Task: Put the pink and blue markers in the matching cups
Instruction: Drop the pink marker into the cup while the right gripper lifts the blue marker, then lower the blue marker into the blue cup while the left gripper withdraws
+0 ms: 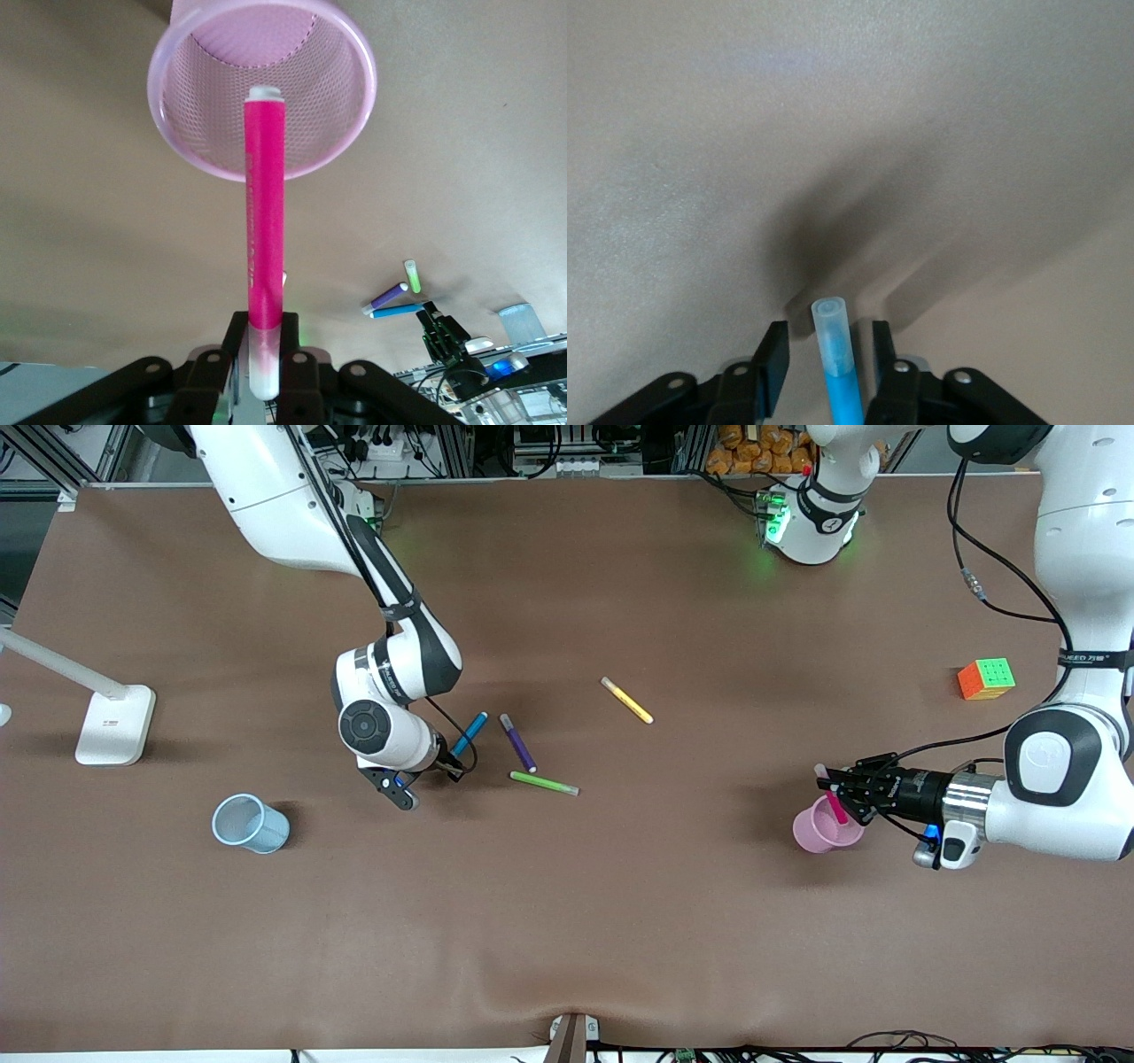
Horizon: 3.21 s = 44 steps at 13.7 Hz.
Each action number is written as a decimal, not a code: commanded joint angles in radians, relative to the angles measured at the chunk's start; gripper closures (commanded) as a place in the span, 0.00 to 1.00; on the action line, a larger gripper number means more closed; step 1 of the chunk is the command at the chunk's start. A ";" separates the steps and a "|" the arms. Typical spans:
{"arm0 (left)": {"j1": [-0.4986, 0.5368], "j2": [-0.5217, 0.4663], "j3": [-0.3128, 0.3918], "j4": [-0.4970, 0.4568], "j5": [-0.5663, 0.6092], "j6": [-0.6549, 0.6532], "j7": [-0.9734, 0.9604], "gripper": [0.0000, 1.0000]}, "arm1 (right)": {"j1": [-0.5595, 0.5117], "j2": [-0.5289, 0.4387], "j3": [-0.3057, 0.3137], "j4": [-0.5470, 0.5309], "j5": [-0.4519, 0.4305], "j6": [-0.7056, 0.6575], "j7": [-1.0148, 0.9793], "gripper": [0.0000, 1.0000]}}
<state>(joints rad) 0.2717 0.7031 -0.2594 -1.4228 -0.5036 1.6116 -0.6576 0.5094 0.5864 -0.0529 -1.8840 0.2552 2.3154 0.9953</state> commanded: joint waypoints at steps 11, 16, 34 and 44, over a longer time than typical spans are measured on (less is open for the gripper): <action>0.069 0.070 -0.003 0.005 -0.147 -0.009 0.003 0.89 | 0.018 -0.005 -0.012 -0.029 0.010 0.035 0.014 0.95; 0.067 0.076 -0.003 0.005 -0.144 -0.009 0.003 0.38 | 0.011 -0.033 -0.015 -0.018 0.001 0.016 0.009 1.00; 0.026 -0.091 -0.017 0.076 -0.032 -0.076 -0.053 0.00 | -0.299 -0.120 -0.114 0.358 -0.683 -0.202 -0.460 1.00; -0.006 -0.304 -0.138 0.064 0.325 -0.076 0.047 0.00 | -0.330 -0.020 -0.113 0.335 -0.823 -0.018 -0.354 1.00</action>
<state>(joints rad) 0.2606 0.4499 -0.3727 -1.3374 -0.2383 1.5443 -0.6416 0.1917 0.5556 -0.1772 -1.5563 -0.5480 2.2836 0.6007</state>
